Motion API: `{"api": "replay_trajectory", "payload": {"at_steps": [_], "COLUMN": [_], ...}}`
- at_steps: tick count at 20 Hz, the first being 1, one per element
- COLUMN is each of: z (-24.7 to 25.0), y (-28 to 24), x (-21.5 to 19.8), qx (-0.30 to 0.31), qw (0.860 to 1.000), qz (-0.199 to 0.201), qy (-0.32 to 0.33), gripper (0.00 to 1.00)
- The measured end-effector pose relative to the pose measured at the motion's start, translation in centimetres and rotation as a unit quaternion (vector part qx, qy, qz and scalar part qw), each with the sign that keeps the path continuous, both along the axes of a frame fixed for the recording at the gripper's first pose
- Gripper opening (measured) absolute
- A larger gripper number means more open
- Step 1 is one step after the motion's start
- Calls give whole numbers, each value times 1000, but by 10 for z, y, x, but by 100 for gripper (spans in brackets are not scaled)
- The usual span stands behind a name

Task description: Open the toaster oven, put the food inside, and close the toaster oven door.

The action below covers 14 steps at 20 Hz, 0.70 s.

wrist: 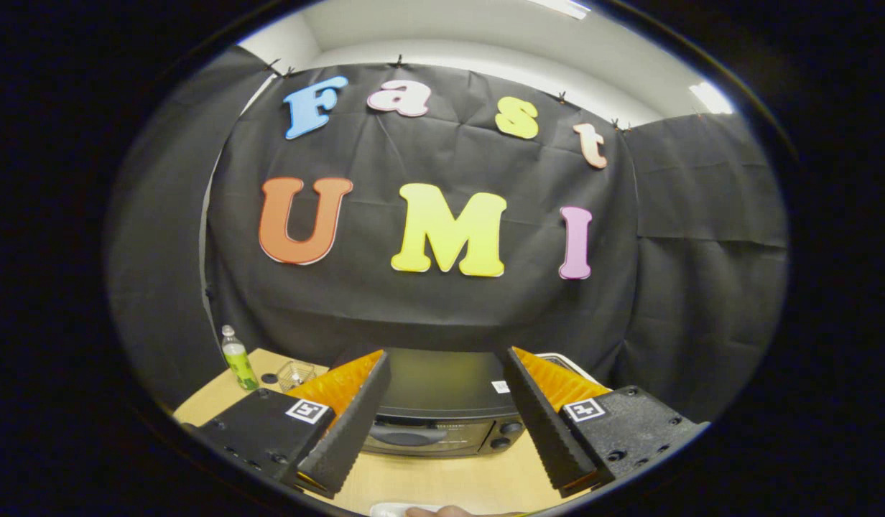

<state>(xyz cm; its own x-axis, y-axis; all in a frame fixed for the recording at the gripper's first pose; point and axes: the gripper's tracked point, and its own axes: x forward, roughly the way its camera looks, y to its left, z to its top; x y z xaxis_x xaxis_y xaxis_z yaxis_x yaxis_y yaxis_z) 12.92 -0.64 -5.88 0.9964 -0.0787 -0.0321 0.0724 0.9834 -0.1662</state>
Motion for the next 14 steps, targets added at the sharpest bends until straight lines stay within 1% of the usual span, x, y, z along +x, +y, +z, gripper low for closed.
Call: {"api": "replay_trajectory", "payload": {"at_steps": [3,7,10,12,14], "z": [-31,-64,-88,-103,-120], "y": [13,19,18,8,5], "x": [21,40,51,60,67], "qx": [-6,-27,-8,-9,-3], "qw": [1000,999,998,996,995], "qz": [4,-2,-9,-28,-31], "qy": [18,42,68,82,97], "gripper": [100,100,100,100,100]}}
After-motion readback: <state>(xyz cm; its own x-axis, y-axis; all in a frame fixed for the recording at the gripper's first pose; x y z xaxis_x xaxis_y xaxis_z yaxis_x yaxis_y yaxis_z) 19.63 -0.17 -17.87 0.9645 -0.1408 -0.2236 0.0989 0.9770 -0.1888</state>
